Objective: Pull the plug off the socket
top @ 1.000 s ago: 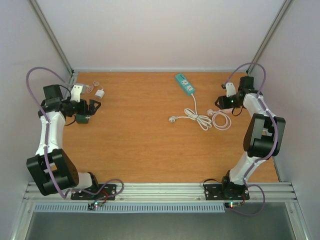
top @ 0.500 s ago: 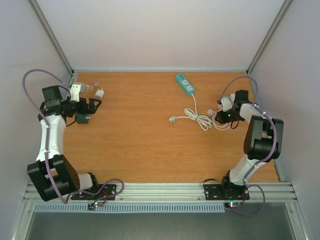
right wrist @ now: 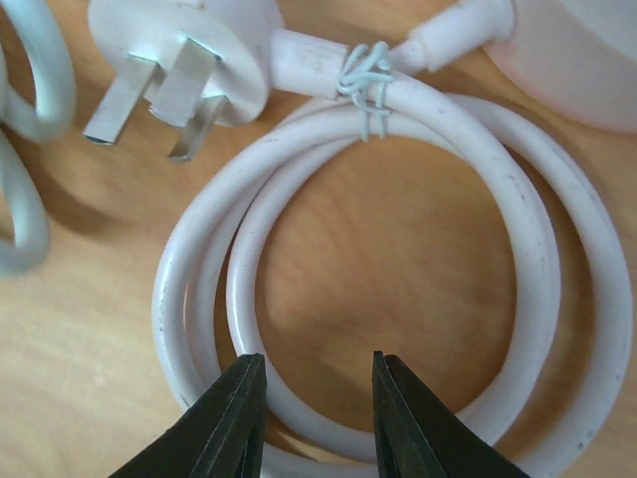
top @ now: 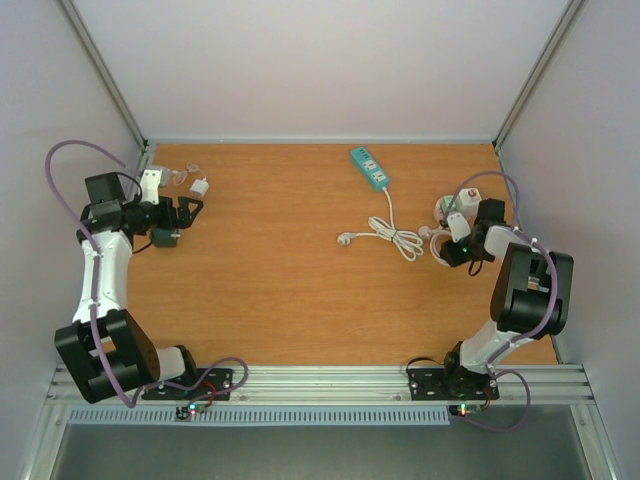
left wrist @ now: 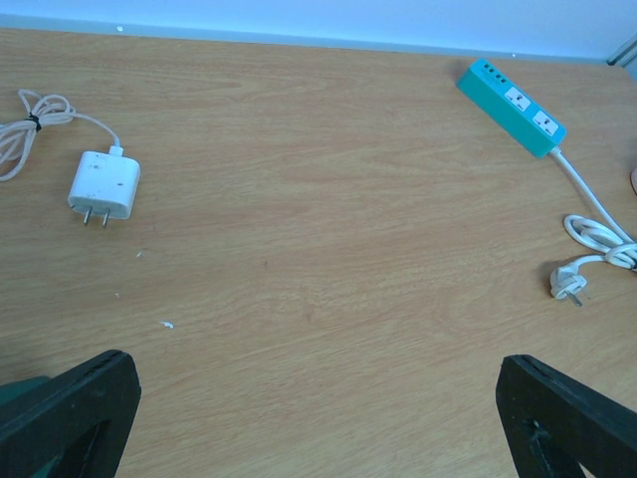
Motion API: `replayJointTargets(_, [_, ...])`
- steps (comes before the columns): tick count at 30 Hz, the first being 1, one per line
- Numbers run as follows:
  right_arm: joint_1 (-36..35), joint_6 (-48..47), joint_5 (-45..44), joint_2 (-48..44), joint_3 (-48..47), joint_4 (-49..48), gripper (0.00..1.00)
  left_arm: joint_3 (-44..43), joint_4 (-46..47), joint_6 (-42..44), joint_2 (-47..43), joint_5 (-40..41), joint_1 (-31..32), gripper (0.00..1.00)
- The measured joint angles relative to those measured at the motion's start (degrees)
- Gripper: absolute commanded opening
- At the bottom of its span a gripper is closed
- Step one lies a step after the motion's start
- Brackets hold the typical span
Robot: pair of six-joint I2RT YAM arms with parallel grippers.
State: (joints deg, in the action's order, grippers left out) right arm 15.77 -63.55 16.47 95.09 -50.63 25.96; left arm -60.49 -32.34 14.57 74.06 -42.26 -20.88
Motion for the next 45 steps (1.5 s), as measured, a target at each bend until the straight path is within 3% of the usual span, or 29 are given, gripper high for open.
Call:
replayJointTargets(9, [1.9, -6.8, -1.5, -7.5, 7.3, 0.8, 0.32, 0.3, 0.5, -0.5, 0.0, 0.0, 0.0, 1.00])
replayJointTargets(23, [-1.0, -13.8, 3.0, -11.7, 10.2, 18.6, 0.35, 1.4, 0.9, -0.7, 0.0, -1.1, 0.0, 1.00])
replayJointTargets(34, [-17.9, -9.4, 4.1, -14.8, 13.0, 23.1, 0.39, 1.4, 1.0, -0.7, 0.0, -1.2, 0.0, 1.00])
replayJointTargets(45, [-35.6, 3.0, 10.6, -6.7, 7.2, 22.0, 0.42, 1.8, 1.2, -0.7, -0.7, -1.0, 0.0, 1.00])
